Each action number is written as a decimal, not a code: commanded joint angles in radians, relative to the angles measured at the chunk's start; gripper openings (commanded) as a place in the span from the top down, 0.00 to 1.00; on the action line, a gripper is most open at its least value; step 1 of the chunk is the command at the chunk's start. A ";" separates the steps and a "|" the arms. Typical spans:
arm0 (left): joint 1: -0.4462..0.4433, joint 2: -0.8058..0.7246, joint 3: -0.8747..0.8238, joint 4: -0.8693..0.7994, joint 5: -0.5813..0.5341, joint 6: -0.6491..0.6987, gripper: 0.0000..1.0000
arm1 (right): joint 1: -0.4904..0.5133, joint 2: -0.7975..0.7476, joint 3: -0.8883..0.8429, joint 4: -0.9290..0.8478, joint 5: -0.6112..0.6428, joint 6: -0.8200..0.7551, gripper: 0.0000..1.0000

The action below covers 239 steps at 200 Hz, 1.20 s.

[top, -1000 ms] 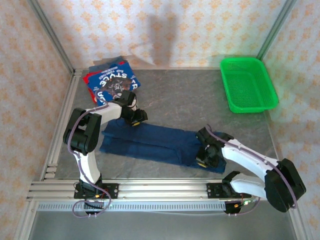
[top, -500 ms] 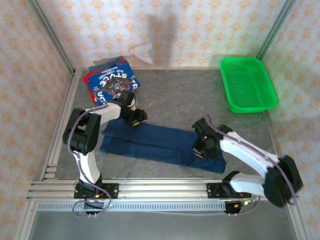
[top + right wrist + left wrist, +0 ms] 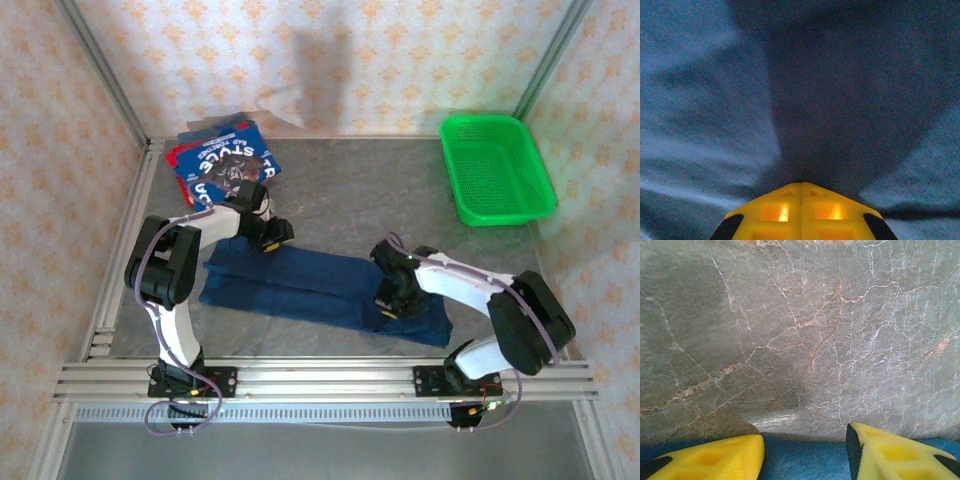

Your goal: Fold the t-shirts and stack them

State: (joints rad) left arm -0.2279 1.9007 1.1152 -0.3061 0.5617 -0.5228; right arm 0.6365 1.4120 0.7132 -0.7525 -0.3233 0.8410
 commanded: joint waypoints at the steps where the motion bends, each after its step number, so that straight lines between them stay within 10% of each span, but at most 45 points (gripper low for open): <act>1: 0.045 0.127 -0.082 -0.101 -0.171 0.022 0.48 | 0.035 -0.021 -0.057 -0.097 -0.022 0.009 0.96; 164: 0.073 0.113 -0.085 -0.083 -0.131 0.024 0.48 | -0.006 -0.223 -0.018 -0.223 0.092 0.098 0.97; 239: 0.091 0.090 -0.054 -0.158 -0.163 0.041 0.48 | -0.193 0.125 0.098 -0.120 0.168 -0.031 0.94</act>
State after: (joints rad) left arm -0.1761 1.9018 1.1248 -0.2909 0.5938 -0.5148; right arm 0.4751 1.4498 0.7715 -0.8803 -0.2417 0.8589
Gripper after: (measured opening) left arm 0.521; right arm 0.051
